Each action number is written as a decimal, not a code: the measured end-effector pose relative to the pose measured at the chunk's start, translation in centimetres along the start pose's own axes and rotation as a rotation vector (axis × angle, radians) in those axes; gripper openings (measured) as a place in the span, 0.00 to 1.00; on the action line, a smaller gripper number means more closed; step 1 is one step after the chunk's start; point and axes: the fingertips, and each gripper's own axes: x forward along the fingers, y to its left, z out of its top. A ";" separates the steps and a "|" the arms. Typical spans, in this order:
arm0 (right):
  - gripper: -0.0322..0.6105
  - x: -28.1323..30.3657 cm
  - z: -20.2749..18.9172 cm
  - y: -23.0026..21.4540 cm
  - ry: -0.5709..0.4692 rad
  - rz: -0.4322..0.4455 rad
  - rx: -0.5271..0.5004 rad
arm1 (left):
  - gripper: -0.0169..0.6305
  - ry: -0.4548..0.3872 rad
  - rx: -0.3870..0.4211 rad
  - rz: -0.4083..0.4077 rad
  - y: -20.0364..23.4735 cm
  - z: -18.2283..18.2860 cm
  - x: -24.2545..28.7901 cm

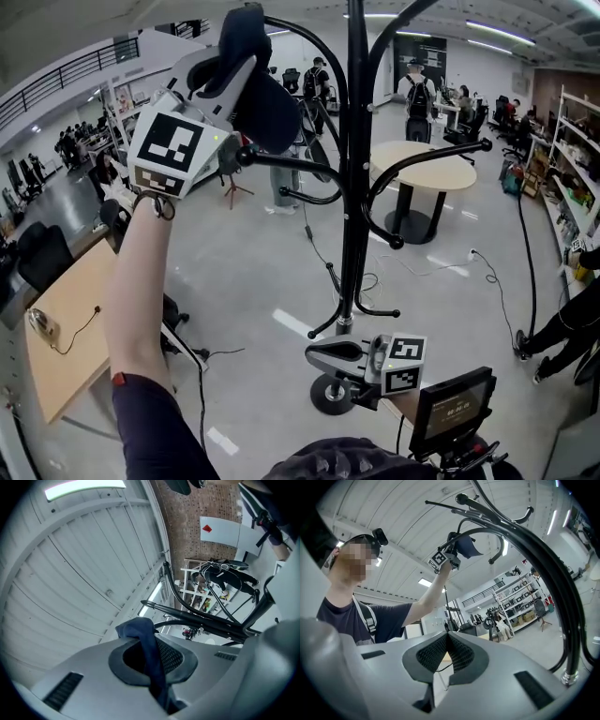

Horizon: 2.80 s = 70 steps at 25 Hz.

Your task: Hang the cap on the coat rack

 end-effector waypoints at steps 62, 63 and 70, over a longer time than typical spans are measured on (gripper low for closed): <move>0.06 -0.1 -1.0 -1.3 0.020 -0.036 0.028 | 0.07 -0.105 -0.306 -0.315 -7.0 -3.2 0.7; 0.06 -0.1 -1.0 -1.4 0.019 -0.038 0.028 | 0.07 -0.109 -0.307 -0.316 -7.1 -3.2 0.7; 0.06 -0.2 -1.2 -1.2 0.012 -0.049 0.044 | 0.07 -0.144 -0.296 -0.357 -8.0 -2.4 1.2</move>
